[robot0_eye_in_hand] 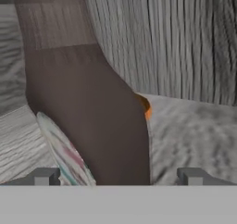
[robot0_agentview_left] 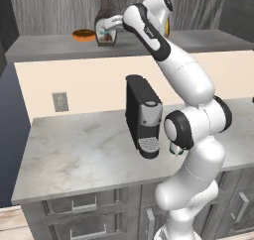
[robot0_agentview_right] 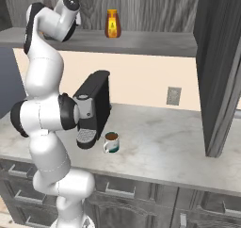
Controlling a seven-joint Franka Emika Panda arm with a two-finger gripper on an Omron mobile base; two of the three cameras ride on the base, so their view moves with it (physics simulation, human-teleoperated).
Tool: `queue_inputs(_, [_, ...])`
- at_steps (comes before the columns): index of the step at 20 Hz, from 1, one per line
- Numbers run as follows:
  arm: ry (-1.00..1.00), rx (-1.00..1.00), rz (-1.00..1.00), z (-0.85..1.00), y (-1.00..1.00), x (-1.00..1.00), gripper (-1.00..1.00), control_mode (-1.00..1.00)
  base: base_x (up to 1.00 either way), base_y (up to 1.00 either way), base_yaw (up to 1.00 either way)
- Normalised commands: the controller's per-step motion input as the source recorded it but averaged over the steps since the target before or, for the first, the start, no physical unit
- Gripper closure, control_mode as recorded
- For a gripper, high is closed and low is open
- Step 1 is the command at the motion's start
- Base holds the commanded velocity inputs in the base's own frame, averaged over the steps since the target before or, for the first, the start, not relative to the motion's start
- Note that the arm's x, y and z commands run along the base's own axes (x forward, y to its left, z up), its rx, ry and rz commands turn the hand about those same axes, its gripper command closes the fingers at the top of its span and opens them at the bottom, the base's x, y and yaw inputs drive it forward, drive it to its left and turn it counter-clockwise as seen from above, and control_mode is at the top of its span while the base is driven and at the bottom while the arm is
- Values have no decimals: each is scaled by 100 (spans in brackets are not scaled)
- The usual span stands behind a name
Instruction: Pick the syrup bottle and honey bottle from the cabinet and place them next to the mug.
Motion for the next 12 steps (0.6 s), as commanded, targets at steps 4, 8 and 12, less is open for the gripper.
queue_inputs(4, [0,0,2,0,0,0,-100,-100,0,0,0])
queue_inputs(8, [0,0,1,0,0,0,100,-100,0,0,0])
queue_inputs(12, [0,0,0,0,0,0,100,-100,0,0,0])
